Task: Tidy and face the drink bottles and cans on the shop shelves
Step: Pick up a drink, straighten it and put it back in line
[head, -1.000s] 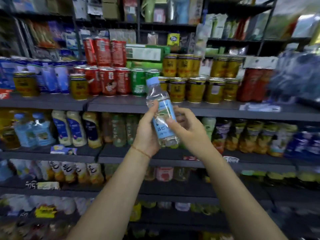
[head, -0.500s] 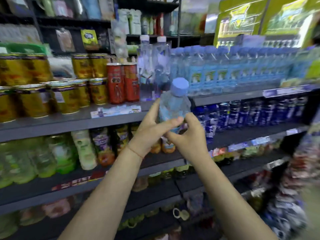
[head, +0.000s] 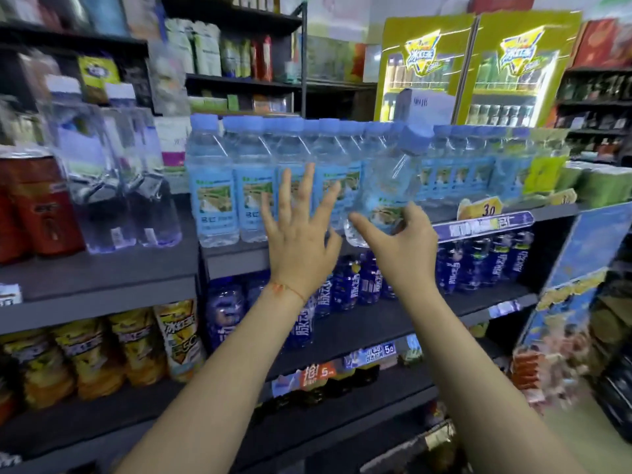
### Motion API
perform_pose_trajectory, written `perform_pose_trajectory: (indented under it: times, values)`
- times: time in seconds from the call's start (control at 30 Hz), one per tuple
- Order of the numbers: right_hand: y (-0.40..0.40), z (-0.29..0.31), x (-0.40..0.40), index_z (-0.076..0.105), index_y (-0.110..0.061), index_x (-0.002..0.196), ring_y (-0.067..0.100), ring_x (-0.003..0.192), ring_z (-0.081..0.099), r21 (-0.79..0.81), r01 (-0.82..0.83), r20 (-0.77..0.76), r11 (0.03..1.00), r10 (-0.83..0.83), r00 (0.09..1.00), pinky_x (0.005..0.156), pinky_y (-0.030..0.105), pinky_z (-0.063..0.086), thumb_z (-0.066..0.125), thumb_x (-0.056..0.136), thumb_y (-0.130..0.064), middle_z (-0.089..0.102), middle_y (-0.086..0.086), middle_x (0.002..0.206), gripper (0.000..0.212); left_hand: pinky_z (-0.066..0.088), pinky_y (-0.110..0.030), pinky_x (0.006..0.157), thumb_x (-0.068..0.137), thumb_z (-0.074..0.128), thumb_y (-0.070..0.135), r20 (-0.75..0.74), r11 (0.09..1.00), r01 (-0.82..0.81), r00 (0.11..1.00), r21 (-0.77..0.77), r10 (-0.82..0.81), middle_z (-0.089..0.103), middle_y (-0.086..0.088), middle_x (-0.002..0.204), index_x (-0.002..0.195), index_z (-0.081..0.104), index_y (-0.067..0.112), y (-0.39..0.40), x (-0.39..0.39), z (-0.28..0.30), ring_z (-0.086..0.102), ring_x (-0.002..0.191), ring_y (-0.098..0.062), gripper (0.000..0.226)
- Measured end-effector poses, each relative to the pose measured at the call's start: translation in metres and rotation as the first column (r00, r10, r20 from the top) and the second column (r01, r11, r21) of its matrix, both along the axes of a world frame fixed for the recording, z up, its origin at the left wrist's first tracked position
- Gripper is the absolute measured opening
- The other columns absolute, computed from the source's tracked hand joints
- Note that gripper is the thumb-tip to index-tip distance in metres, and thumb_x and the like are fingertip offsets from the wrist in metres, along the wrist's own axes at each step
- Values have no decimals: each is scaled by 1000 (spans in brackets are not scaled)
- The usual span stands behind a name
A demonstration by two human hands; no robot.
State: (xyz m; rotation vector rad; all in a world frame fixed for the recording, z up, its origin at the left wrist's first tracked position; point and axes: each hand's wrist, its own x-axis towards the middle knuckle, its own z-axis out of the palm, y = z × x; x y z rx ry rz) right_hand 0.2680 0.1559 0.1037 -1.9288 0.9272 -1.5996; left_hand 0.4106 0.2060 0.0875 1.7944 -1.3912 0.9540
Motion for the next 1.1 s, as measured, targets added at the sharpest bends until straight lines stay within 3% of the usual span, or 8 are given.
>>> perform_pose_trajectory:
  times: [0.17,0.4,0.53,0.63,0.77,0.9,1.0,1.1]
  values:
    - [-83,10,4,59,-9,120,17,103,59,30,-81,-58,996,83,995,86,41,53,65,69,-78,64,8,119,86,6,-74,110,95,41,50,112,928,-363,929,89,353,1,-4,166,156,10,38,-36,-8,-10,-3,151,-37,69]
    - [-115,21,23,49,-7,86,22,70,47,37,-226,-344,973,225,912,53,31,30,66,75,-69,51,6,82,66,6,-70,113,96,38,49,124,866,-494,867,82,483,0,1,166,155,9,40,-37,-15,-12,-3,152,-33,66]
    - [-118,18,25,48,-2,131,29,122,50,52,-329,-453,943,316,834,78,35,42,53,85,-67,44,14,145,80,3,-69,114,96,42,47,93,835,-534,845,132,526,-2,1,166,155,9,40,-36,-22,-10,-7,152,-32,68]
    - [-120,15,14,29,-3,151,28,141,34,59,-416,-468,908,393,792,101,34,37,48,98,-51,26,14,159,75,3,-68,115,96,40,47,103,811,-562,827,162,552,-2,1,166,156,9,39,-37,-24,-9,-8,151,-32,67]
    - [-114,9,2,28,-2,151,29,132,43,59,-451,-404,890,435,805,100,27,36,51,102,-31,34,15,152,62,3,-66,116,99,35,44,75,804,-552,832,221,550,-4,0,166,156,6,38,-34,-33,-7,-10,151,-32,64]
    - [-86,-3,-9,39,-8,143,26,84,61,-69,-413,-203,908,393,897,71,30,48,55,98,-16,35,12,138,48,5,-55,119,101,39,41,-57,872,-379,908,310,415,-2,3,166,155,17,36,-19,-44,-7,-13,151,-24,58]
    - [-40,-10,-9,55,-13,121,20,71,57,-163,-416,-154,895,393,906,63,36,48,53,97,-17,49,5,120,24,28,-49,116,96,51,32,-116,934,-229,956,275,269,40,-3,151,142,46,24,24,-48,-10,27,143,-24,47]
    - [23,-17,8,62,-15,104,14,71,54,-93,-587,-261,804,549,794,64,35,46,51,98,-18,60,-1,91,13,46,-40,96,94,54,26,-265,954,-275,917,118,297,61,0,124,130,57,21,96,-38,-17,50,117,-20,37]
